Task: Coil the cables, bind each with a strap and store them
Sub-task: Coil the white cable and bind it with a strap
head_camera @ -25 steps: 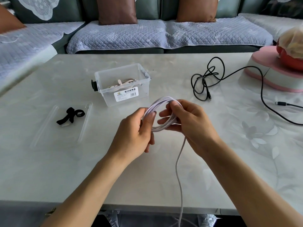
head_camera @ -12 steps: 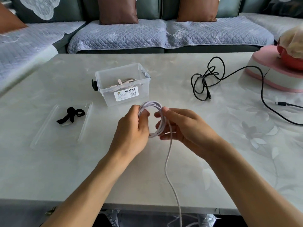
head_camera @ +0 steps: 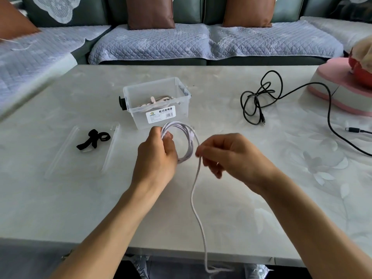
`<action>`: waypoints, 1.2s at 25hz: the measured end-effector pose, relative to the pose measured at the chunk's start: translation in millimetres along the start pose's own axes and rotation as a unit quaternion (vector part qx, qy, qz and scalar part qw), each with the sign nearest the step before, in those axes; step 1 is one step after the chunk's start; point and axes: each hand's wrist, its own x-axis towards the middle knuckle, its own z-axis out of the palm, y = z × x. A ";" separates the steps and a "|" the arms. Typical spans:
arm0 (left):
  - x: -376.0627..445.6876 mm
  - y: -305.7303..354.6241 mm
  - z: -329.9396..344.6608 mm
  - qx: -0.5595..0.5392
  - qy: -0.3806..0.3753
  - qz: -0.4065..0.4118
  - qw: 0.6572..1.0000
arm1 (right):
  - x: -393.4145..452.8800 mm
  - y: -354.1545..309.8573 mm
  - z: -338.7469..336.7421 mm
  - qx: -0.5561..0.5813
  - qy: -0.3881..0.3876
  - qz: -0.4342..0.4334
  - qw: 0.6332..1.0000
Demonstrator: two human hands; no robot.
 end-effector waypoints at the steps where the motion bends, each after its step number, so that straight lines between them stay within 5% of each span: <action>1: -2.0 1.3 0.4 0.001 -0.012 0.019 1.000 | 2.0 0.7 -0.6 0.045 0.048 -0.007 0.998; 4: -8.5 6.5 3.2 -0.008 -0.019 0.053 0.998 | 4.9 2.3 3.8 0.118 0.119 0.018 0.986; 11: -10.0 12.8 13.4 -0.075 0.040 0.033 0.996 | 3.8 7.5 20.5 0.182 0.118 0.090 0.972; 30: -15.2 21.3 18.8 -0.058 0.090 0.045 0.993 | 3.3 6.8 21.4 0.373 0.033 0.100 0.922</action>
